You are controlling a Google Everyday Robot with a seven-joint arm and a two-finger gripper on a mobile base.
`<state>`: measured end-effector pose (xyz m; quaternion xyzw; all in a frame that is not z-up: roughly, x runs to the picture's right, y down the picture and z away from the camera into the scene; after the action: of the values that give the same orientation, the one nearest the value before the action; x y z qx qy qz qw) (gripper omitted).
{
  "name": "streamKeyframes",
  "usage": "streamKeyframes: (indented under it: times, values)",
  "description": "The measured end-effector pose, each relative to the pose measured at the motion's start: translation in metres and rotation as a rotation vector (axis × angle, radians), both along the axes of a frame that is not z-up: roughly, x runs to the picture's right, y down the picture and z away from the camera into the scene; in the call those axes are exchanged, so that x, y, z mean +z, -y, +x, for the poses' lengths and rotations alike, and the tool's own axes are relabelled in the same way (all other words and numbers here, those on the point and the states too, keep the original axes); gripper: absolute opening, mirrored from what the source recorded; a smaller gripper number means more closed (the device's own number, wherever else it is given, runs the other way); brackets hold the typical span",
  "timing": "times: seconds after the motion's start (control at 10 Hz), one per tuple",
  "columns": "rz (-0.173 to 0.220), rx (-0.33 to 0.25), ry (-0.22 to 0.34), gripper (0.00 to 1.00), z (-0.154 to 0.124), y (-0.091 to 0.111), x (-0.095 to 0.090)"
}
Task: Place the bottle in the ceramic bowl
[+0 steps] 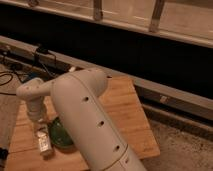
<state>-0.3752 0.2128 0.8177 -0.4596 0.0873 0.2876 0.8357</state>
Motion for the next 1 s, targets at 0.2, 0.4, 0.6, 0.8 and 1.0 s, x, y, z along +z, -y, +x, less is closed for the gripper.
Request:
streamKeyframes:
  times: [0.2, 0.4, 0.6, 0.8, 1.0]
  values:
    - [0.010, 0.007, 0.012, 0.00, -0.001, 0.002, -0.004]
    - [0.029, 0.014, 0.025, 0.00, -0.003, 0.011, -0.010]
    - [0.070, 0.024, 0.046, 0.00, -0.009, 0.031, -0.024]
    - [0.127, 0.031, 0.066, 0.00, -0.015, 0.058, -0.044]
    - [0.194, 0.039, 0.070, 0.00, -0.015, 0.085, -0.067]
